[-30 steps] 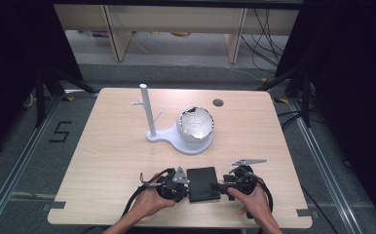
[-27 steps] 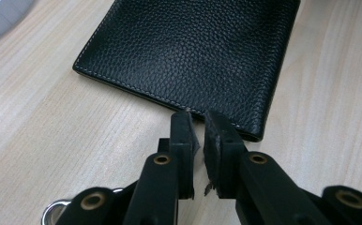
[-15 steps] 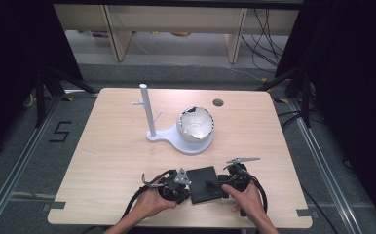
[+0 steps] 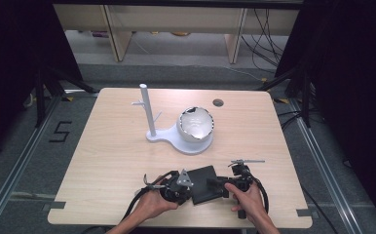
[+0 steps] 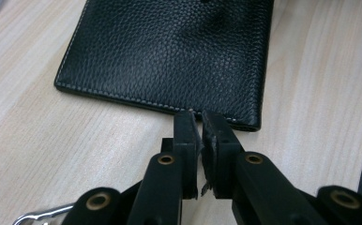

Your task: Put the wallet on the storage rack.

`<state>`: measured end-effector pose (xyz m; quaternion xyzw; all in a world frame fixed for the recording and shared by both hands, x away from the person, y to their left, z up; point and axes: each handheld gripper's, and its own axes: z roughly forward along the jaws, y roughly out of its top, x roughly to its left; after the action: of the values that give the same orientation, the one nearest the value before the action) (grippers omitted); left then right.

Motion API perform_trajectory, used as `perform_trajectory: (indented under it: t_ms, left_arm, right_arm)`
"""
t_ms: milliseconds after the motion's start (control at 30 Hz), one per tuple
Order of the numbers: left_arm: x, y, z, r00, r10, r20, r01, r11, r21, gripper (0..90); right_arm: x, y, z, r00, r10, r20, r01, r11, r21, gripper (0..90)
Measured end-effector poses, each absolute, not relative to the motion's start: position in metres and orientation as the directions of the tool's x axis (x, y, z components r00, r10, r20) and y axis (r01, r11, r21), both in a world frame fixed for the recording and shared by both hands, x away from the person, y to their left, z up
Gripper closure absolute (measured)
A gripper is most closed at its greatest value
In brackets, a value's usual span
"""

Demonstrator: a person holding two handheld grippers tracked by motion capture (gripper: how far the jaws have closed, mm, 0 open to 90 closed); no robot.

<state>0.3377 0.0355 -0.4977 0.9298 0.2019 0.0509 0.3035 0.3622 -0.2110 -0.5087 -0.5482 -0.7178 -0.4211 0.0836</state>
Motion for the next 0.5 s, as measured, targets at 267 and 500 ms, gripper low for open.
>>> perform_trajectory:
  t_ms: [267, 500]
  left_arm:
    - [0.336, 0.034, -0.498, 0.914, 0.405, -0.015, 0.336, -0.736, 0.588, 82.2]
    - [0.335, 0.033, -0.498, 0.913, 0.409, -0.006, 0.333, -0.736, 0.589, 81.5]
  right_arm:
    - [0.359, -0.206, -0.503, -0.424, 0.669, 0.610, 0.853, 0.070, 0.517, 60.6]
    - [0.359, -0.204, -0.497, -0.452, 0.648, 0.613, 0.840, 0.079, 0.536, 70.4]
